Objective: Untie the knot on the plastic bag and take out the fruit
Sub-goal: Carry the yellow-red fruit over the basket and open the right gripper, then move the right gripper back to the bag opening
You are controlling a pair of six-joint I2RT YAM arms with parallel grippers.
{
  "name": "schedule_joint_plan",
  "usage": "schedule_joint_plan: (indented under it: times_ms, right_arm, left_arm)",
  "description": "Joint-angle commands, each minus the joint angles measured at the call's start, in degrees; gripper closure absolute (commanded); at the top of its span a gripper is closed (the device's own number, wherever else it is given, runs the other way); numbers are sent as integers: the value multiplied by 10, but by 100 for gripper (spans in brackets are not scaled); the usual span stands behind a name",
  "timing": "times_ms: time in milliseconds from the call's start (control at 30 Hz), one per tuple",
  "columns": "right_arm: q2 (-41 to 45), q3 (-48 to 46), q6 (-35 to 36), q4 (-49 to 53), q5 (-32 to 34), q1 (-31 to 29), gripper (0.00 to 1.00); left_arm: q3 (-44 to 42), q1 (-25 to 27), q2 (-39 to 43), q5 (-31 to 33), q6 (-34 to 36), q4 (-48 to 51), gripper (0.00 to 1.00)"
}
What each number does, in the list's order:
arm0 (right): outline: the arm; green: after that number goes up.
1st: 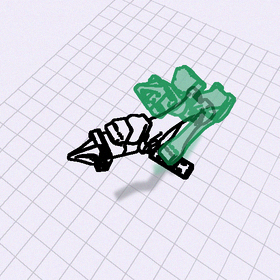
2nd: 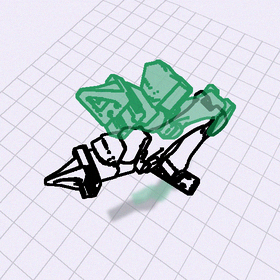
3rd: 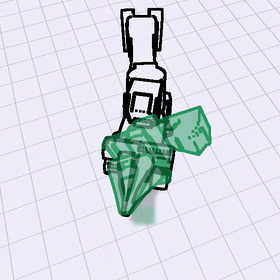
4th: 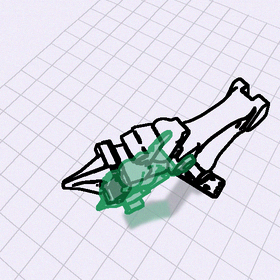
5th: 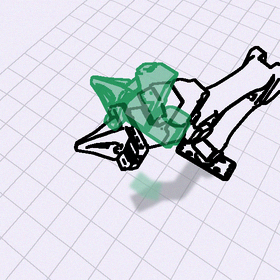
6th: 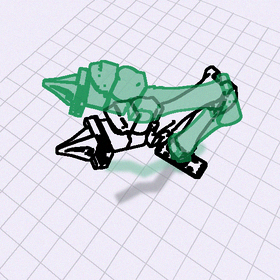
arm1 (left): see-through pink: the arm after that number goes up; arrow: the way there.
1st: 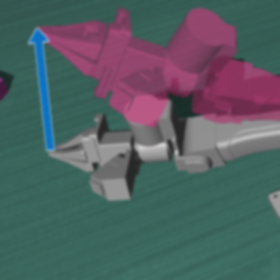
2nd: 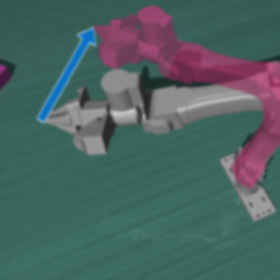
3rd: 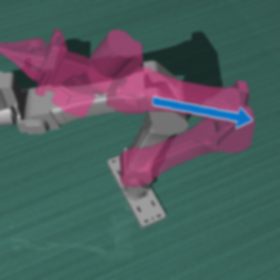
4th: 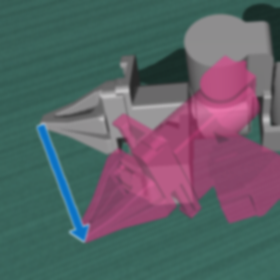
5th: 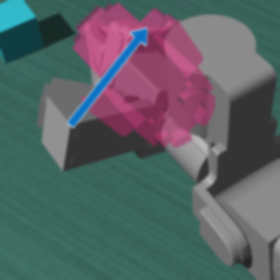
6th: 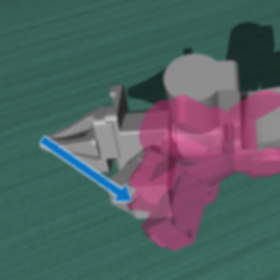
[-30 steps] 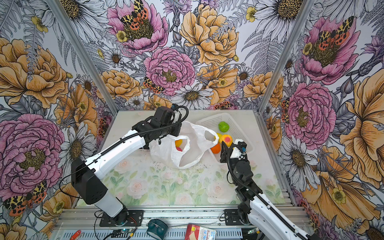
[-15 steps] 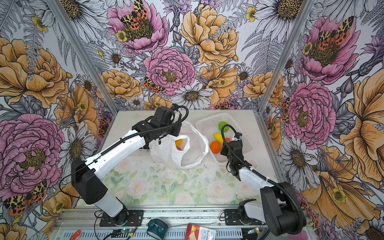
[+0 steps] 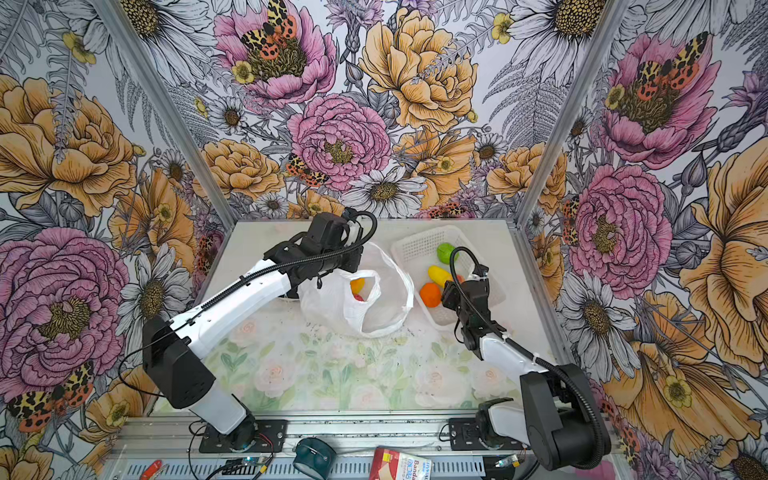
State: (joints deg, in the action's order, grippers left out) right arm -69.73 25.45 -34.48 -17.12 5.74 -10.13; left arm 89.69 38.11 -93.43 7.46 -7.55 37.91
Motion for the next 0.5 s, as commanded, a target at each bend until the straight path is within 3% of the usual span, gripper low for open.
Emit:
schedule_joint_plan:
  times_ms: [0, 200, 467]
  right_arm:
    - [42, -24, -3, -12, 13, 4, 28]
    - [115, -57, 0, -11, 26, 4, 21]
    - [240, -98, 27, -28, -29, 2, 27]
  left_arm:
    - [13, -5, 15, -1, -10, 1, 100]
    - [13, -5, 14, -1, -9, 1, 100]
    - [13, -6, 10, -2, -8, 1, 100]
